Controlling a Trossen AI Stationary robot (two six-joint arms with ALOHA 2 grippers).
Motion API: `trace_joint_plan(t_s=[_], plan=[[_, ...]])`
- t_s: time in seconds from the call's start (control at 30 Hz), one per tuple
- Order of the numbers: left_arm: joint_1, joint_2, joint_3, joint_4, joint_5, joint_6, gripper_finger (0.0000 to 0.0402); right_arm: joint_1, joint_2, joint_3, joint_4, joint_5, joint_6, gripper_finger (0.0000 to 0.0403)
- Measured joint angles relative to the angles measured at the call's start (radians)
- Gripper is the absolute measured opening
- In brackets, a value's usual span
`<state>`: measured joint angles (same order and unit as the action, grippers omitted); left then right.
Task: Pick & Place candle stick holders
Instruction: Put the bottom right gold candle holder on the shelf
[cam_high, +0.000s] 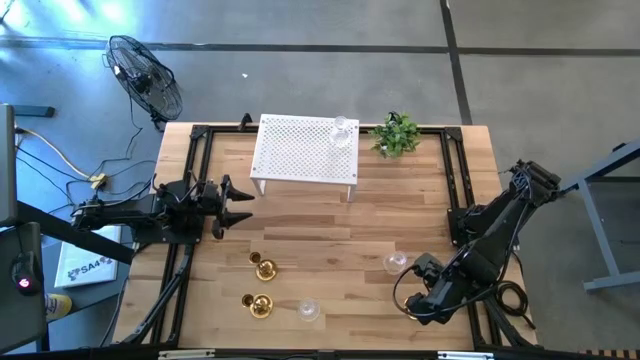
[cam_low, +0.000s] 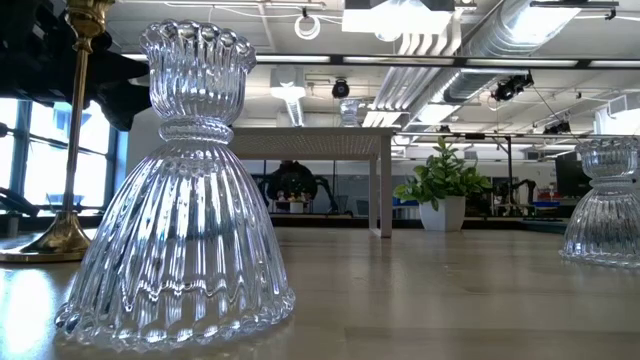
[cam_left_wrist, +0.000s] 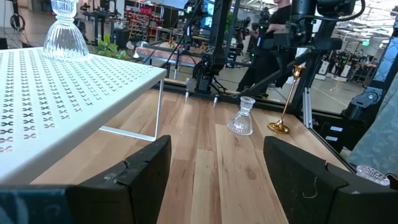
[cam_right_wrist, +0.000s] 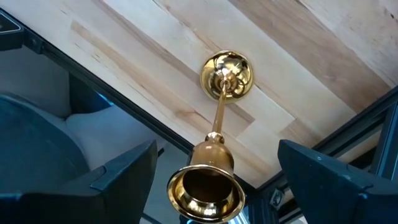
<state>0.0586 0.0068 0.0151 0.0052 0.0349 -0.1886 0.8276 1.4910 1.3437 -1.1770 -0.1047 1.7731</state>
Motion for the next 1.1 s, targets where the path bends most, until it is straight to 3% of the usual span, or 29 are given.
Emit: trace_joint_plan(t_s=[0.4, 1.1], plan=[[0.000, 0.000, 0.000, 0.000, 0.001, 0.000, 0.0250, 0.000, 0.000, 0.000, 0.007, -0.005, 0.004, 0.0308], [0.000, 0.000, 0.000, 0.000, 0.002, 0.000, 0.0250, 0.000, 0.000, 0.000, 0.008, -0.024, 0.043, 0.0127]])
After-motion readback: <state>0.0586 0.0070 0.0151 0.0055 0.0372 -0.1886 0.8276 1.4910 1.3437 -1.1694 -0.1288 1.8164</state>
